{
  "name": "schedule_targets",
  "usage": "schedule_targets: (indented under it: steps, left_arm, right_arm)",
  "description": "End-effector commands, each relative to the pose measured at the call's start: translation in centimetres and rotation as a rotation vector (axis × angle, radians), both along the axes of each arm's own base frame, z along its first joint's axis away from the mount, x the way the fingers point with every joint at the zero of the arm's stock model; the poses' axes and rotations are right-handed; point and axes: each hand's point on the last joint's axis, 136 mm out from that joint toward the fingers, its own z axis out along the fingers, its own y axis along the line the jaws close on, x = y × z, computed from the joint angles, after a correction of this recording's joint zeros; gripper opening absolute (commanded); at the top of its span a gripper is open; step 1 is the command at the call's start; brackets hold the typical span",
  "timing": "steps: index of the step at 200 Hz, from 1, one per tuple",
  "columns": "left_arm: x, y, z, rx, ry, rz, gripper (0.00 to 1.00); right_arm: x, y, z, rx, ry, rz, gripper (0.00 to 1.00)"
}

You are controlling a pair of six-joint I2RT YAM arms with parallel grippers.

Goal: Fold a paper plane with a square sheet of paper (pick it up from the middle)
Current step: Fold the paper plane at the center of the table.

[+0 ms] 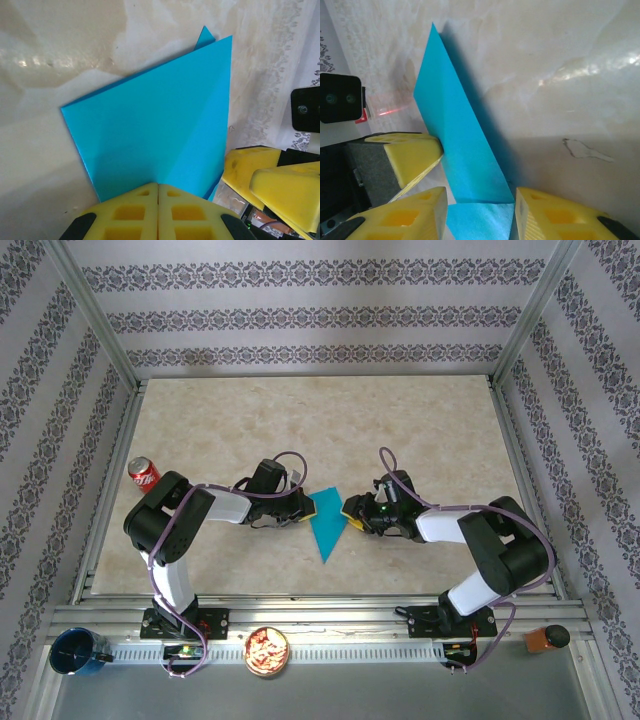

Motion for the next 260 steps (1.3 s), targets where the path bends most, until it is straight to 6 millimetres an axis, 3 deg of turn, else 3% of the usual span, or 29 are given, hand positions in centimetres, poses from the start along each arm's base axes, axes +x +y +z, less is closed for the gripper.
schedule_targets:
  steps: [1,65,163,260]
  left_arm:
    - [-0.3,-0.2,-0.2,-0.003,-0.005,-0.030,0.07]
    - [-0.3,-0.4,0.0,-0.012,-0.004,-0.033,0.07]
    - [-0.6,-0.3,0.3,-0.028,-0.011,-0.033,0.03]
    - [-0.8,-0.2,-0.1,-0.026,-0.001,-0.030,0.03]
  right_arm:
    - [0.8,0.8,1.6,0.037,-0.060,0.050,0.42]
    - [0.8,2.3,2.5,0.080,-0.072,0.174,0.41]
    - [1.4,1.8,1.4,0.058,-0.034,0.280,0.29]
    - [2.3,2.2,1.0,0.088,-0.007,0.338,0.24]
